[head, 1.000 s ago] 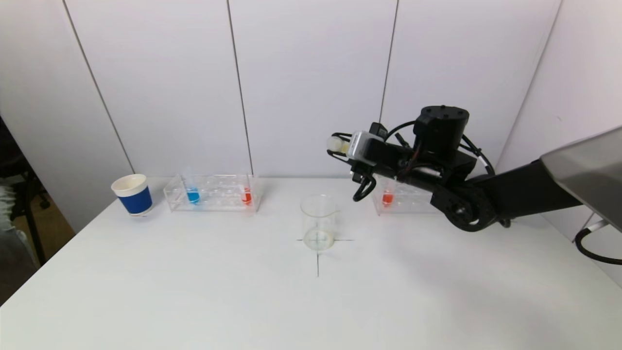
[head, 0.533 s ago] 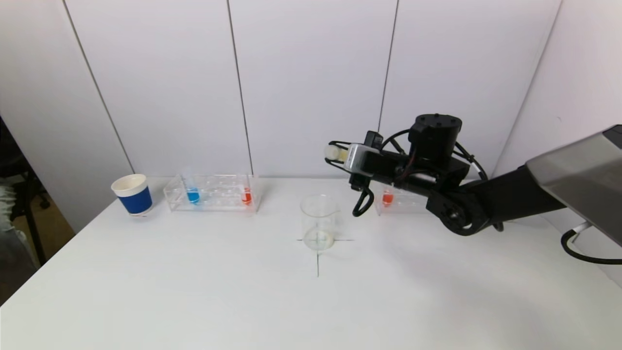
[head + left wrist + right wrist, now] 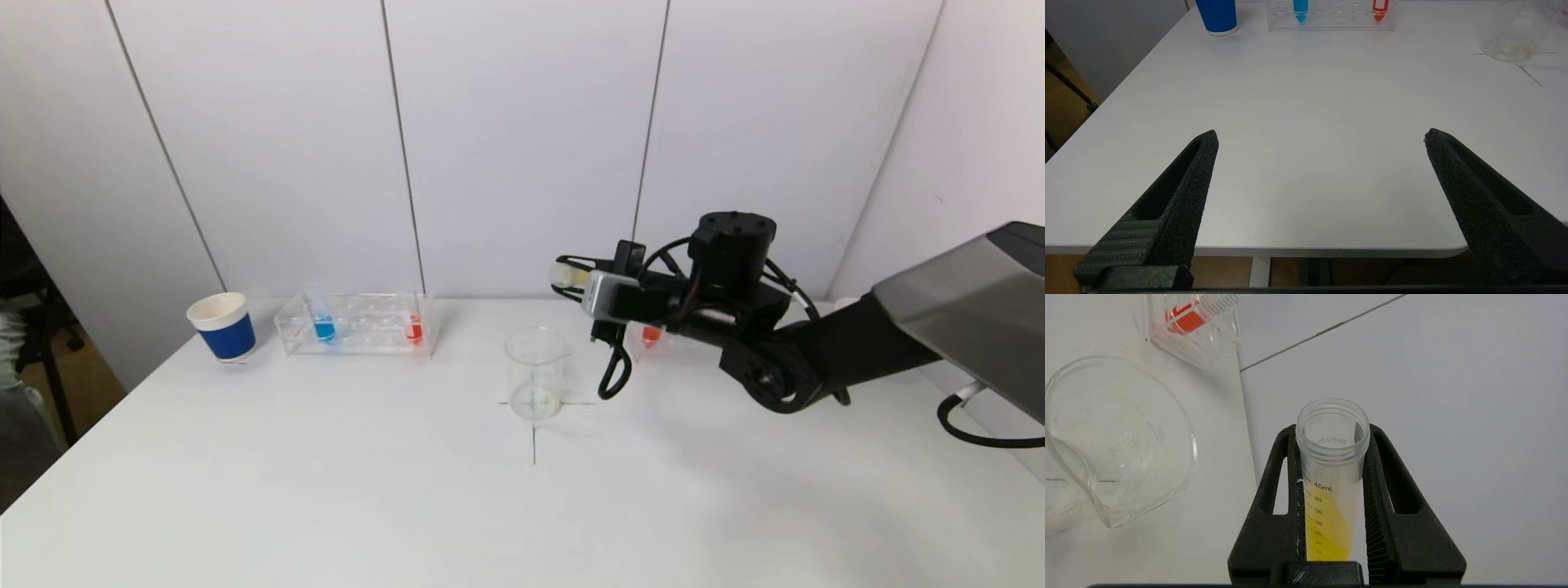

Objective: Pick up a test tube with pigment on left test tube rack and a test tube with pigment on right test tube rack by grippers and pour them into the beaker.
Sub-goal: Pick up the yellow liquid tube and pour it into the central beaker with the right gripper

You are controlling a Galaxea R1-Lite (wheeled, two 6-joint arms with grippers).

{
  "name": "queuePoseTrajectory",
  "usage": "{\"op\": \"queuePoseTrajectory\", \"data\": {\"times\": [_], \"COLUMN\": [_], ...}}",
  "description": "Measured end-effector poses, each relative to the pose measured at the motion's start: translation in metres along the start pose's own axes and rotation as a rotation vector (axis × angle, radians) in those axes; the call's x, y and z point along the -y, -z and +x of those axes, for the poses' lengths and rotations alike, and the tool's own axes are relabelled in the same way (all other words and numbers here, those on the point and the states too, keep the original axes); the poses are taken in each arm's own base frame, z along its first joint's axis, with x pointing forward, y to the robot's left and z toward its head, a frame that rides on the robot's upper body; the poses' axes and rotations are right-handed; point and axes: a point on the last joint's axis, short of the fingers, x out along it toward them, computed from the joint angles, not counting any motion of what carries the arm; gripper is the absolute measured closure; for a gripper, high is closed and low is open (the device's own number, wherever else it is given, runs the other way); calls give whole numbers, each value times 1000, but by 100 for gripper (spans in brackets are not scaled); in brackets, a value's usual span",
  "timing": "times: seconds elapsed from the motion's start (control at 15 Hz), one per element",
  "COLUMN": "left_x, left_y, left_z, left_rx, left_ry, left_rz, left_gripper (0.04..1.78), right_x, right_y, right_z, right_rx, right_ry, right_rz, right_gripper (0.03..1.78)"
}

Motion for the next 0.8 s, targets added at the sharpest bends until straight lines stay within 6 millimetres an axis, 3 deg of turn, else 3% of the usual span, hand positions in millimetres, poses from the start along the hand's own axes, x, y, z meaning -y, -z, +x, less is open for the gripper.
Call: {"op": "queuePoseTrajectory", "data": {"times": [0.8], "left_x": [0], "left_y": [0], "left_z": [0], "left_rx": [1], "left_ry": [0], "left_rz": [0], "left_gripper": [6], "right_x": [-9], "right_y": [-2], "right_z": [1], "right_rx": [-15], "right_ry": [-44], "right_rz": [-128], "right_gripper": [135]}}
